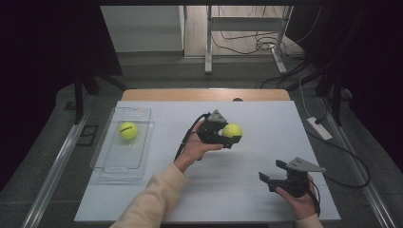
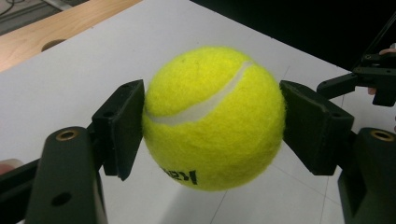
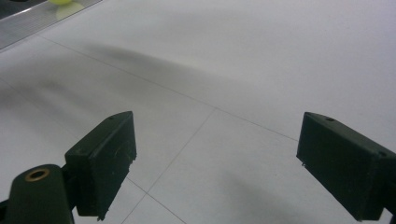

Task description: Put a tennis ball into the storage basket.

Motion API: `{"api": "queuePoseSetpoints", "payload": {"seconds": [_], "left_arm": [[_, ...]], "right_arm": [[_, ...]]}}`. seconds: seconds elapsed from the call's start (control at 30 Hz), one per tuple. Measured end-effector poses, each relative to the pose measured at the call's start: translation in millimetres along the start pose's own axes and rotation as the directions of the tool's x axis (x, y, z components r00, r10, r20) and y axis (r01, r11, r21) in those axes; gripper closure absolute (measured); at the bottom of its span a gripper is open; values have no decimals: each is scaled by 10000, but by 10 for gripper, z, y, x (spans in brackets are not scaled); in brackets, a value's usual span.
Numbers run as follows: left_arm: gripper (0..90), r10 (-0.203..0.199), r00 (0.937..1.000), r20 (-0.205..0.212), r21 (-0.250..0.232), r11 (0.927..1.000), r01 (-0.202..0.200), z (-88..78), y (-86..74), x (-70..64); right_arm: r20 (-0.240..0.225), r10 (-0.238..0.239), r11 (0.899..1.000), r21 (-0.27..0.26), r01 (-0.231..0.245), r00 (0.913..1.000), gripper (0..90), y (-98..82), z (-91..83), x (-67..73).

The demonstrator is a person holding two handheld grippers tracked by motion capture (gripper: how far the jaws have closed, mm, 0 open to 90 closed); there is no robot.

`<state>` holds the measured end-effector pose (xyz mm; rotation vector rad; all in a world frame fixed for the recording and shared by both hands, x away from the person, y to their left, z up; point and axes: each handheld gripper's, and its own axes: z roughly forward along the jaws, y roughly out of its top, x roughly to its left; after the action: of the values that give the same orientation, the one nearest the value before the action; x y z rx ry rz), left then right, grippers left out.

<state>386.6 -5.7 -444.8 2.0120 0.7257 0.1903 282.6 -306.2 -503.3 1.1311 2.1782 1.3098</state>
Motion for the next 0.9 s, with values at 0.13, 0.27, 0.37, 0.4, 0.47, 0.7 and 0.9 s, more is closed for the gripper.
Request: {"api": "queuePoseSetpoints", "payload": {"seconds": [0.13,0.27,0.37,0.4,0.47,0.7,0.9], "left_arm": [[275,-14,10000,-55,20,10000,14,-22,-24,16],[275,-72,9999,-88,13,10000,72,-63,-46,34],[275,-97,9999,-116,-24,10000,97,-88,-54,44],[275,-121,9998,-137,-34,9999,121,-99,-57,47],[275,-122,9998,-169,-52,9999,121,-120,-62,57],[275,-162,9996,-246,-125,9998,159,-167,-71,75],[275,-190,9995,-257,-208,9996,184,-215,-84,90]], "right_arm": [[8,8,10000,-8,-8,10000,115,-1,-2,-4],[30,-2,10000,9,2,10000,115,0,2,0],[30,10,10000,24,-10,10000,115,-1,5,2],[30,11,10000,21,-11,10000,115,-1,5,1],[55,3,10000,29,-3,10000,115,0,2,1],[52,-4,10000,25,4,10000,115,0,1,2],[42,3,10000,2,-3,10000,115,-3,1,-1]]}}
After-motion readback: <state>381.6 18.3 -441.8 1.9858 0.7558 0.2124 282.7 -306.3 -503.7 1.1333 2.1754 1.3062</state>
